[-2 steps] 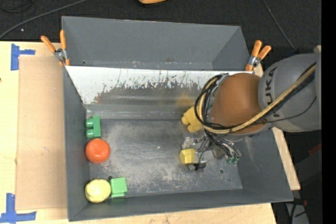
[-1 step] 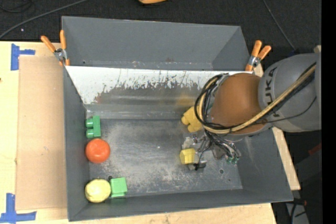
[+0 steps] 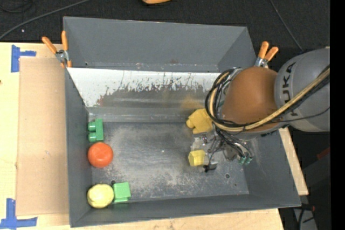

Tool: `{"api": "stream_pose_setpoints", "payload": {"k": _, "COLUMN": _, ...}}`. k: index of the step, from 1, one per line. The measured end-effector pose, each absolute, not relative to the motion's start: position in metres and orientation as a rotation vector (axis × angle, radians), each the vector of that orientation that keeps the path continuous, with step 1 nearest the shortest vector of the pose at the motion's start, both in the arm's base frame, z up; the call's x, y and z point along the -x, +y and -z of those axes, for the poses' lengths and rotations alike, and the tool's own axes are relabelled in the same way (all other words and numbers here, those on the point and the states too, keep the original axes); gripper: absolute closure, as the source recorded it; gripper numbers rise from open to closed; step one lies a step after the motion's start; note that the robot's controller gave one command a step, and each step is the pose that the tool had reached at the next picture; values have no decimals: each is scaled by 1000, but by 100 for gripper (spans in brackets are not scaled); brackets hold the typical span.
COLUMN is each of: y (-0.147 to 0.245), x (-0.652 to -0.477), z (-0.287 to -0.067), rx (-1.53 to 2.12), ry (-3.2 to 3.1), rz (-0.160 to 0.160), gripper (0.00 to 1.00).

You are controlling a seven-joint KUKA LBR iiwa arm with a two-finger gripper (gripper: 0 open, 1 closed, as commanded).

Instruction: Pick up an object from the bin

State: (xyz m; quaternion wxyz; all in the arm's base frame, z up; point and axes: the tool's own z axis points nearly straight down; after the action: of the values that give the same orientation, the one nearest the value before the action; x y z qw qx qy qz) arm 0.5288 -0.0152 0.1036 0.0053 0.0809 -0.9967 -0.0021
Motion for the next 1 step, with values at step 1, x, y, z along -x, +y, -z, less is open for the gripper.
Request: {"api": "stream_pose_setpoints", "payload": {"k": 1, "y": -15, "x": -531, "z": -154, "rx": -254, "ry": -3129, "rz": 5, "gripper": 100}}
